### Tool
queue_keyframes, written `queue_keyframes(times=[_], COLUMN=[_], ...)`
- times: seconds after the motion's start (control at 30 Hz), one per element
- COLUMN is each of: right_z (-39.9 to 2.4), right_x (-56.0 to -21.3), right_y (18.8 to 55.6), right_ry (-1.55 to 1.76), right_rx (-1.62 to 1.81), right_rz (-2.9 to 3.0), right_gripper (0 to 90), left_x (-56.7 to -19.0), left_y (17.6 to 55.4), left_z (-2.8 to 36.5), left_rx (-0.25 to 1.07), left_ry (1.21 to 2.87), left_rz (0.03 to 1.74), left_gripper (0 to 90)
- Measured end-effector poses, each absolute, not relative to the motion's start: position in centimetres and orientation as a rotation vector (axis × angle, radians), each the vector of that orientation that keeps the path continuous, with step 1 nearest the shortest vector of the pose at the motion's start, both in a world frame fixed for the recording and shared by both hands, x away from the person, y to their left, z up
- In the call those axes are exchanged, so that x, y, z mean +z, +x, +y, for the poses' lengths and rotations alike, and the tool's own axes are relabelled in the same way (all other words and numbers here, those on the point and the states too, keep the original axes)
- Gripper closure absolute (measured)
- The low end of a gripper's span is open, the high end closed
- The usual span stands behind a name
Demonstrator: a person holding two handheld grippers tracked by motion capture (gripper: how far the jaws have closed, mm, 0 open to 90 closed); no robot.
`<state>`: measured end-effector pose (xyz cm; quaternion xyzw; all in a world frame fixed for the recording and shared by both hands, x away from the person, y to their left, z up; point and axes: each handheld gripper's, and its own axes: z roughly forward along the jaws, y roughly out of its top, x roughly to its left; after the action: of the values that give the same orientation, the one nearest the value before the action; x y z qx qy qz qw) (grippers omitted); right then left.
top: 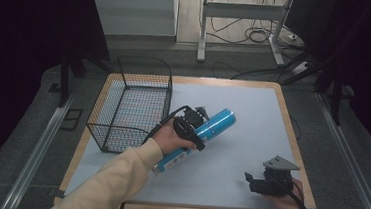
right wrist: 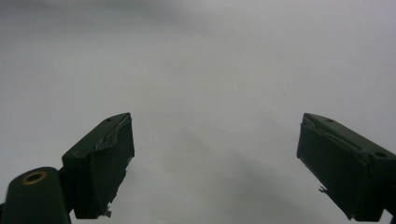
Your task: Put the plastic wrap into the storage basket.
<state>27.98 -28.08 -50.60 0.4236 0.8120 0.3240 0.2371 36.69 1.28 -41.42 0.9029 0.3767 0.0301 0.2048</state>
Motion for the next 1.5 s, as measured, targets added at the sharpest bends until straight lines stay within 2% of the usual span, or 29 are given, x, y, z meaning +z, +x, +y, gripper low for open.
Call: queue_keyframes(times=[1.5], right_z=[-28.2], right_x=[-50.6], right_y=[28.1], right_ry=[1.171], right_rx=[0.894], right_rz=[2.219], right_gripper=[11.3], left_x=[-34.6], left_y=[41.4], left_z=[2.4], left_rx=[0.207], left_ry=[2.446], left_rz=[1.074], left_gripper=[31.4])
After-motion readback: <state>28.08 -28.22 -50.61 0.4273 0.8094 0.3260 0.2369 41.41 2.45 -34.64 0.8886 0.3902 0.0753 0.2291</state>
